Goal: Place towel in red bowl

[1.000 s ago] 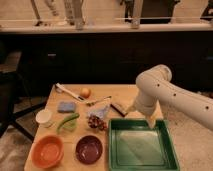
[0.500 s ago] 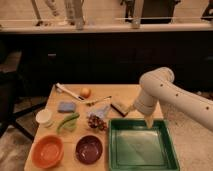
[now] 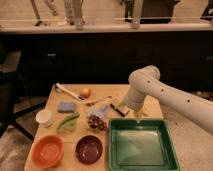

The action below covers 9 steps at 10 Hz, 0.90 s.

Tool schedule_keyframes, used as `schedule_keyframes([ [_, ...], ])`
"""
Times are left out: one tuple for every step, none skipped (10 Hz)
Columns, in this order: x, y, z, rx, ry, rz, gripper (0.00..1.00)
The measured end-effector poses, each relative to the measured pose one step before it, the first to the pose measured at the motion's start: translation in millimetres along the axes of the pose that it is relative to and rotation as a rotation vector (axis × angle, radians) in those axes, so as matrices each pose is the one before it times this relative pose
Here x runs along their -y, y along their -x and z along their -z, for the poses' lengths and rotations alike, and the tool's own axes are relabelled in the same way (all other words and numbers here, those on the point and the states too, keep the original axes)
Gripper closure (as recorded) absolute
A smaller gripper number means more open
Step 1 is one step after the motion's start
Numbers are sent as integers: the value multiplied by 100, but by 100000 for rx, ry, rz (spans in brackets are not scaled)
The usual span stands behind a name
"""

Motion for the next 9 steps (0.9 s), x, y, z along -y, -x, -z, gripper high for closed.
schedule_keyframes([
  [491,-145,-320,-202,-2554,100,20],
  [671,-240,-350,-387,-3355,-83,20],
  [605,-63,-253,-47,-1902,381,20],
  [1092,17,-428,-76,-2544,837,20],
  [1199,118,-405,65,-1872,1494,20],
  [1363,109,-462,94,-999,2313,20],
  [1184,189,-414,248,-387,2359,20],
  [1245,235,-469,541,-161,2973,20],
  [773,121,-468,582,218,2665,20],
])
